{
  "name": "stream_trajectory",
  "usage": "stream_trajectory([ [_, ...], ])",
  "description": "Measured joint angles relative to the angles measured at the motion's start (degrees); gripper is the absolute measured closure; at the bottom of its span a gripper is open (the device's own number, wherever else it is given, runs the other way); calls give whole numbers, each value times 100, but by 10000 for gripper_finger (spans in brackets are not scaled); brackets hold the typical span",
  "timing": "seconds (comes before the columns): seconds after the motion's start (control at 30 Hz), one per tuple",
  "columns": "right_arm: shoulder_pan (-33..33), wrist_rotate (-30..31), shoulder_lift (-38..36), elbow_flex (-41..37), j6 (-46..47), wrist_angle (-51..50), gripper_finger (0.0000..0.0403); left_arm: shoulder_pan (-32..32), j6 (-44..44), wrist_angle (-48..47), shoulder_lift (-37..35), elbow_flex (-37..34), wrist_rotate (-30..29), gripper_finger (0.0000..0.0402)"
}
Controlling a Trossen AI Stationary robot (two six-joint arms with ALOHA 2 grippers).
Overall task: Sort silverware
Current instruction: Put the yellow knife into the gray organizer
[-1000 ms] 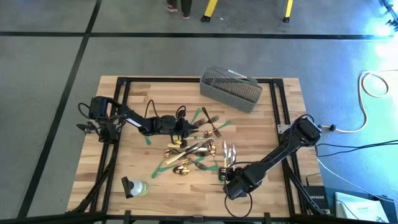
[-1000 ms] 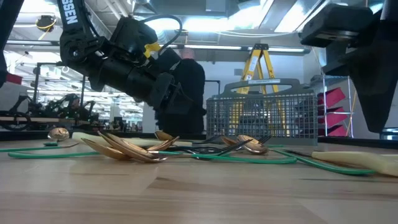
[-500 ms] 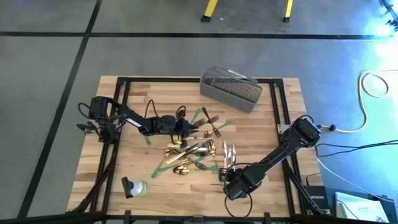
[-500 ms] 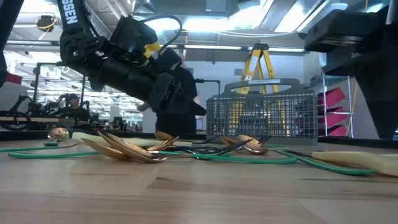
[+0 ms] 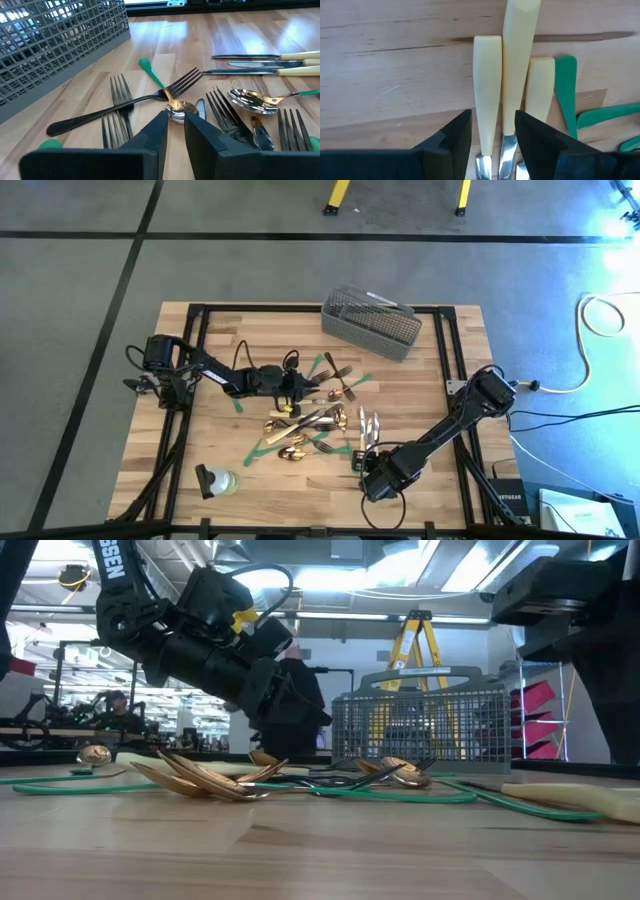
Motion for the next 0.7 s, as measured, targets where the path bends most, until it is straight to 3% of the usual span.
stream_trajectory([
  [0.7,-4,109,8,-383,-7,272,269,7,0,-9,0,0,0,353],
])
